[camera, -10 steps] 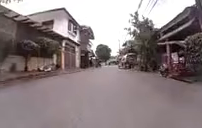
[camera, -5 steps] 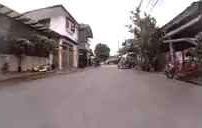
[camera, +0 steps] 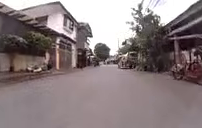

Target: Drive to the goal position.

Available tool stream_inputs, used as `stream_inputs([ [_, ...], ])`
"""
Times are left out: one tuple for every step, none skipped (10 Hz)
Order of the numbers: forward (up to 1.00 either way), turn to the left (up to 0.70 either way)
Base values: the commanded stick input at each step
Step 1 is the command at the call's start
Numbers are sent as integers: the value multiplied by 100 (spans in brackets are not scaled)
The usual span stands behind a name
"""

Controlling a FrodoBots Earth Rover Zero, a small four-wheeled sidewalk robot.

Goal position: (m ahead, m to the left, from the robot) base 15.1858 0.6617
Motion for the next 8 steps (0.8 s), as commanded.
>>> stream_inputs([
  [100,0],
  [100,0],
  [100,0],
  [100,0],
  [100,0],
  [100,-14],
  [100,-40],
  [100,-25],
])
